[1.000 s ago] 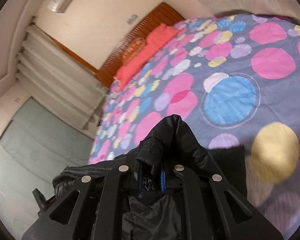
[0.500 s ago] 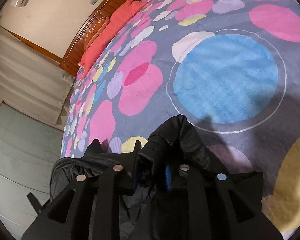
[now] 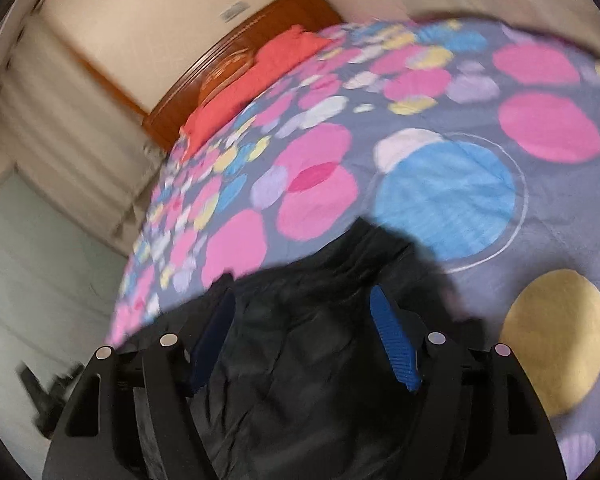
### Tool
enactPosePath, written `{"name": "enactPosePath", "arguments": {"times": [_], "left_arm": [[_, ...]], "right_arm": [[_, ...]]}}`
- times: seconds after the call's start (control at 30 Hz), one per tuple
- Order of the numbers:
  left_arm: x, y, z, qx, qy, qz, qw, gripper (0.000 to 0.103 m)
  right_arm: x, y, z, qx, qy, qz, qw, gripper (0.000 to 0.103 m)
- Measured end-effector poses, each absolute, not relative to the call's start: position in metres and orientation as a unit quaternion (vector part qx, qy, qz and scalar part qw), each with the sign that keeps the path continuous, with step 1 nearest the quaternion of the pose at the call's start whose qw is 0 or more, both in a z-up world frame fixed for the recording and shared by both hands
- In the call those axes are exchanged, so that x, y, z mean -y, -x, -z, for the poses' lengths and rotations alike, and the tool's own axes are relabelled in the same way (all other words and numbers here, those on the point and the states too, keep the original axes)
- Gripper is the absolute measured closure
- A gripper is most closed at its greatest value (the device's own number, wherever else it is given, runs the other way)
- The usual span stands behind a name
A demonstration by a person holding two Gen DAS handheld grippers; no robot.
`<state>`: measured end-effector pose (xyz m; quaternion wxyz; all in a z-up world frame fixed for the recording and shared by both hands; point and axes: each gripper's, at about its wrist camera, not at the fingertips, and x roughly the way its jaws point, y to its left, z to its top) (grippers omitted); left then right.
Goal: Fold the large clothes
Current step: 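Carry the held hem over the jacket toward the collar with both tools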
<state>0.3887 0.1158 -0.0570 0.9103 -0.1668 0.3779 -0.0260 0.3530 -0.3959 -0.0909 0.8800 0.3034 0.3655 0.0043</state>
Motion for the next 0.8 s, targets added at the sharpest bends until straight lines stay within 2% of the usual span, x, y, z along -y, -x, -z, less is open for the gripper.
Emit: {"name": "enactPosePath", "arguments": {"times": [0.1,0.2,0.37,0.53,0.67,0.8], "left_arm": [[-0.069,-0.366,0.064,-0.377,0.104,0.056,0.919,0.023],[-0.031,-0.368,0.072,-0.380,0.063,0.074,0.920,0.023],[-0.004,-0.397,0.093,-0.380,0.052,0.046,0.922,0.023],[0.004,-0.419,0.135,-0.419,0.026,0.026,0.907,0.018],[0.021,-0.421,0.148,-0.402,-0.017,-0.001,0.915,0.017],[0.029,-0.421,0.158,-0.388,-0.037,-0.017,0.921,0.017]], "right_arm": [[0.335,-0.353,0.084,-0.374,-0.227,-0.029,0.899,0.043],[0.283,-0.367,0.082,-0.373,-0.161,-0.048,0.912,0.044],[0.238,-0.395,0.098,-0.390,-0.111,-0.056,0.913,0.044],[0.218,-0.410,0.135,-0.420,-0.051,-0.031,0.906,0.044],[0.210,-0.415,0.156,-0.419,-0.016,-0.009,0.908,0.044],[0.214,-0.415,0.164,-0.408,-0.028,-0.009,0.913,0.044]]}}
